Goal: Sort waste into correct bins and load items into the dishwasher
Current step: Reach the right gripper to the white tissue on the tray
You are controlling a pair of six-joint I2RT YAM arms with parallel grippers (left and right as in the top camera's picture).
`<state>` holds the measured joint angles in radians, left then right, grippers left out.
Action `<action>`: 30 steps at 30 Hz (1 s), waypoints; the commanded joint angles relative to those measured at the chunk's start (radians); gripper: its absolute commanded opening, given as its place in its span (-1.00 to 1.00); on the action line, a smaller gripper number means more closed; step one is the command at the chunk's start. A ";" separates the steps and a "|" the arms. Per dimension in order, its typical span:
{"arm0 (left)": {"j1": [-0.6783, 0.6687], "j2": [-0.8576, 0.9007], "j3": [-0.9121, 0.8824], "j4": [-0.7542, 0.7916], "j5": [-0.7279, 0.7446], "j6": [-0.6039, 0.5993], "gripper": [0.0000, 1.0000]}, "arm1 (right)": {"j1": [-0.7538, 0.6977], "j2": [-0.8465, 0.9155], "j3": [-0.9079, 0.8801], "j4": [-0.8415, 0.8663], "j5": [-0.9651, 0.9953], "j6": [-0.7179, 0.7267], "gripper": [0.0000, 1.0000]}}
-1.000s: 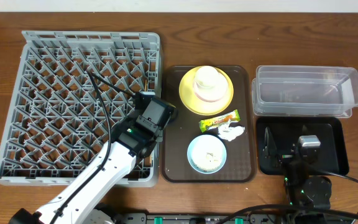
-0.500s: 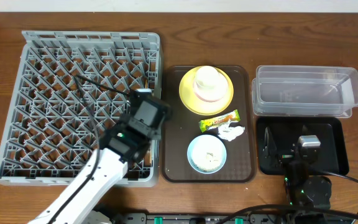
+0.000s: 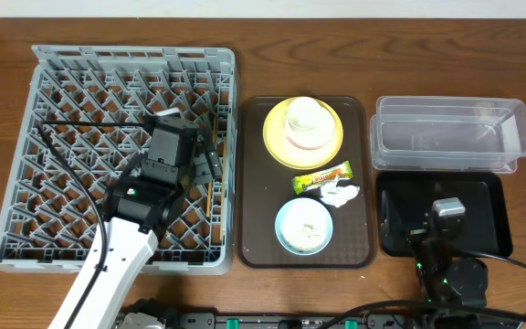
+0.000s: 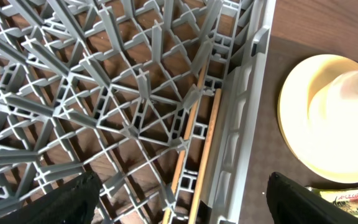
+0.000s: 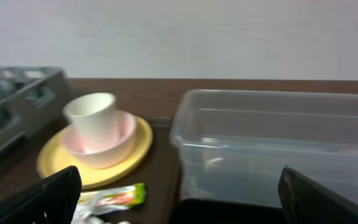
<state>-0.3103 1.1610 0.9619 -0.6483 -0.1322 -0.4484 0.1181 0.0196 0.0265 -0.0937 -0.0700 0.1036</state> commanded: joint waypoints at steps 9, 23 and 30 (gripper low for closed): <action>0.004 -0.005 0.016 -0.003 0.010 -0.002 0.83 | 0.006 0.480 0.747 -0.518 0.035 -0.050 0.98; 0.004 -0.005 0.015 -0.003 0.010 -0.002 0.85 | 0.009 1.196 1.363 -1.233 -0.377 -0.053 -0.14; 0.004 -0.005 0.015 -0.003 0.010 -0.002 0.86 | 0.067 1.279 1.222 -1.156 -0.376 -0.027 -0.44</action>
<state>-0.3103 1.1610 0.9627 -0.6487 -0.1253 -0.4488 0.1390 1.2812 1.3193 -1.2892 -0.3920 0.0601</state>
